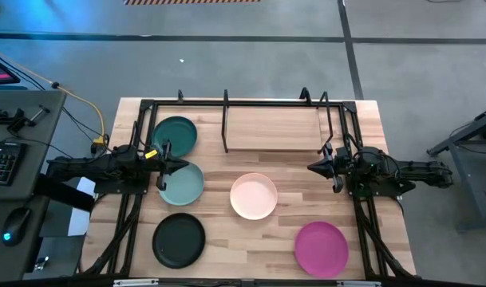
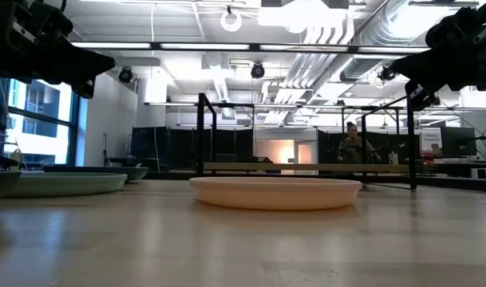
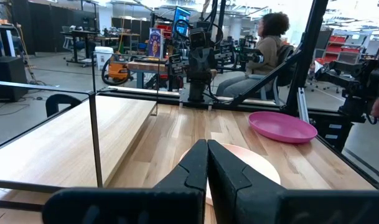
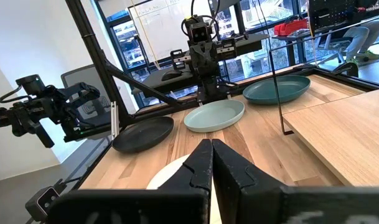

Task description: Place and stack plates onto a shelf

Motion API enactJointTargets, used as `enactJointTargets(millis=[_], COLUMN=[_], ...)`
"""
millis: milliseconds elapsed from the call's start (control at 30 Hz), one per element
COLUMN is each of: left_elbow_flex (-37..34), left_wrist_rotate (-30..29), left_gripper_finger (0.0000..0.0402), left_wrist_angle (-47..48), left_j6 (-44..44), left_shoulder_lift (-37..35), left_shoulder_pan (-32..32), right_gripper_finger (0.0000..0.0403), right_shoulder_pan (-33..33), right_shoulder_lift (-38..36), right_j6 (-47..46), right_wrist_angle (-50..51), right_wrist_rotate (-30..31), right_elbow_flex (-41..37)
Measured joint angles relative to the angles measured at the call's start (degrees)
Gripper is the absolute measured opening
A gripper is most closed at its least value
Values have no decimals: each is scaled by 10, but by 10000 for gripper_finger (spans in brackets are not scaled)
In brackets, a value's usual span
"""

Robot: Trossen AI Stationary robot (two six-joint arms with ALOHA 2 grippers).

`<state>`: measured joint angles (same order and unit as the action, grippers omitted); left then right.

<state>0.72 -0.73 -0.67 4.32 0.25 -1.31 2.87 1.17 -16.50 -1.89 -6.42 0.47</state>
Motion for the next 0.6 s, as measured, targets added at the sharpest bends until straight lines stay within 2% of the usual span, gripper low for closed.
enactJointTargets(millis=[200,300,400,500,600], left_elbow_flex=[0,0,0,0,0], left_wrist_rotate=[0,0,0,0,0], left_gripper_finger=[1,1,1,1,1], left_wrist_angle=[0,0,0,0,0], left_j6=[0,0,0,0,0], left_shoulder_lift=[0,0,0,0,0], left_shoulder_pan=[0,0,0,0,0], right_gripper_finger=[0,0,0,0,0], right_shoulder_pan=[0,0,0,0,0], right_shoulder_lift=[0,1,0,-1,1], right_j6=[0,-63,-157,-187,-199], right_wrist_angle=[-5,-93,-229,-335,-369], right_wrist_rotate=[3,43,146,253,330], right_elbow_flex=[0,0,0,0,7])
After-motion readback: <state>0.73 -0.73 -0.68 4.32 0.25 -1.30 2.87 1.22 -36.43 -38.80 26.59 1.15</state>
